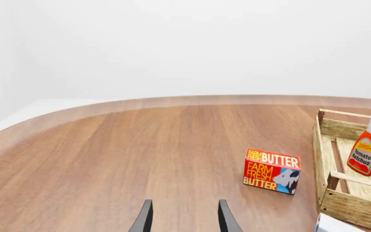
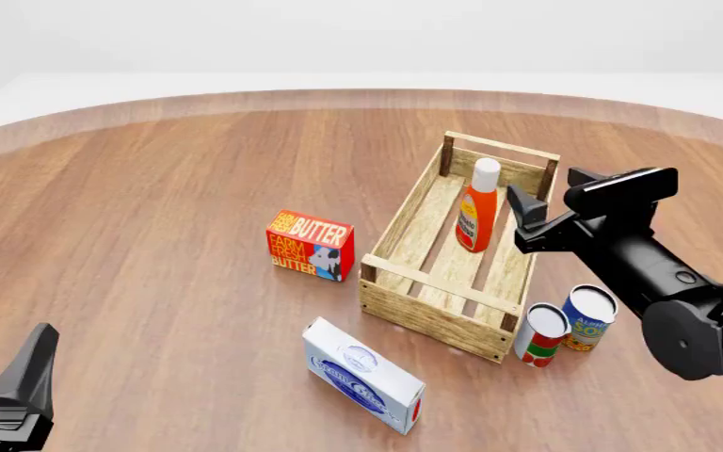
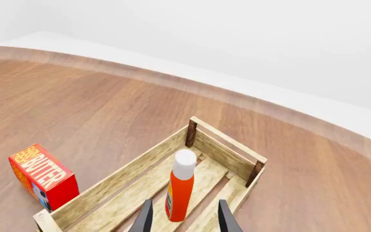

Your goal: Pick up the ketchup, and put it in the wooden tray.

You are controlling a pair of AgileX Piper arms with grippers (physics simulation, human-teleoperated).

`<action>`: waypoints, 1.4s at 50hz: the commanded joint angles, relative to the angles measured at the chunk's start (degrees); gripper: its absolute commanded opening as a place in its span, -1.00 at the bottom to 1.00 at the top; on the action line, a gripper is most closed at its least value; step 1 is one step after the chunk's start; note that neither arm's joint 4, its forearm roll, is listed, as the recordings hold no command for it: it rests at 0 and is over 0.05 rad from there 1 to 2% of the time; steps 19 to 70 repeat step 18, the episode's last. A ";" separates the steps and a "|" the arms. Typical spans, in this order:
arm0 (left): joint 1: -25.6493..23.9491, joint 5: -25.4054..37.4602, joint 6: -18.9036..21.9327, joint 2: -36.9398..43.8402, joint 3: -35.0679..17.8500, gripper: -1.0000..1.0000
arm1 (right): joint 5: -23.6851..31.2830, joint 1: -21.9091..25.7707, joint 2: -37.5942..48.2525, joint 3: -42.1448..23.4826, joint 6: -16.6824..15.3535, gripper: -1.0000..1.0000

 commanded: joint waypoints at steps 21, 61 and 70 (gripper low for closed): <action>0.00 0.00 0.00 0.00 0.00 1.00 | 11.62 -2.09 -29.47 18.74 1.11 1.00; 0.00 0.00 0.00 0.00 0.00 1.00 | 11.62 -2.09 -29.47 18.74 1.11 1.00; 0.00 0.00 0.00 0.00 0.00 1.00 | 11.62 -2.09 -29.47 18.74 1.11 1.00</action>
